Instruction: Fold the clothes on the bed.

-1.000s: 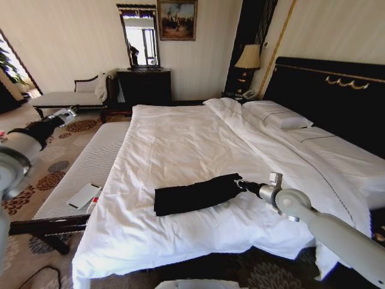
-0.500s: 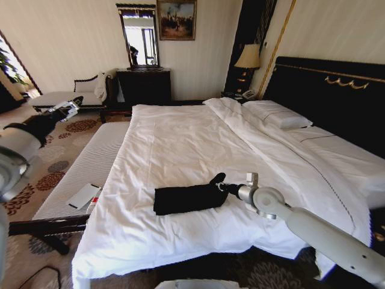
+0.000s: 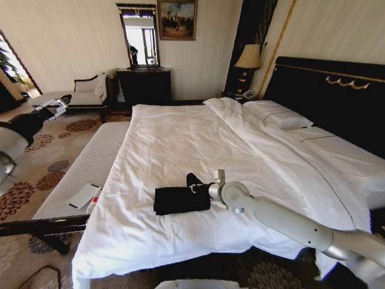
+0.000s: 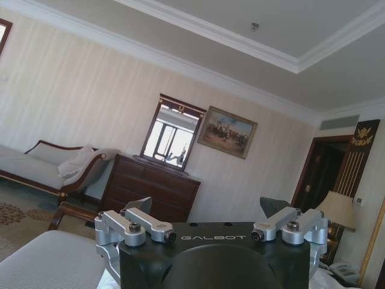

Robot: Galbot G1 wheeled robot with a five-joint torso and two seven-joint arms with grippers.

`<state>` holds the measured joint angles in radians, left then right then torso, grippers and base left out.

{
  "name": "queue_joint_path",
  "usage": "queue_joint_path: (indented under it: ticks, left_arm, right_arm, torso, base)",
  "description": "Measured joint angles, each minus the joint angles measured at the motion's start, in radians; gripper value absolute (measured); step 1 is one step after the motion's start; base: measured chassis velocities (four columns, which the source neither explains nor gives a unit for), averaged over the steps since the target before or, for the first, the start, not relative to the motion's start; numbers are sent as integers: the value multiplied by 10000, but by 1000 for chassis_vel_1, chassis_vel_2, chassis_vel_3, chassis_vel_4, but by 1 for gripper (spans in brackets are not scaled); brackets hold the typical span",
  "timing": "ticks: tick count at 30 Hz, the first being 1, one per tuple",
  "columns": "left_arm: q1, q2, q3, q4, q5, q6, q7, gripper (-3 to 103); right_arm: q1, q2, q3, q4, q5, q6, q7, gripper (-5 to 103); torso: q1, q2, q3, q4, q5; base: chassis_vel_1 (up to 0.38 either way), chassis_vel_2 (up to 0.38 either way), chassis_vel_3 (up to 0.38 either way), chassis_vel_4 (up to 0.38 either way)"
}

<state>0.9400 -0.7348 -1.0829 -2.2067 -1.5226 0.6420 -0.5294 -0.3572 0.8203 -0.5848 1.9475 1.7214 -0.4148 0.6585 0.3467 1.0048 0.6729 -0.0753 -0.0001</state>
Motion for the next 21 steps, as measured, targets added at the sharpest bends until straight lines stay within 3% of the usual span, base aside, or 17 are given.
queue_joint_path:
  ticks: [4, 21]
  left_arm:
    - [12, 41, -22, 0, -9, 0, -22, 100]
    - [79, 160, -208, 22, -156, -22, -69, 100]
  right_arm:
    - [511, 538, -434, -26, 303, 6, 816, 3]
    - [1397, 1742, -1644, -674, 512, 146, 1709, 3]
  torso:
    - [1, 0, 1, 0, -1]
    - [0, 0, 0, 0, 0]
  base:
    - [0, 0, 0, 0]
    - [0, 0, 0, 0]
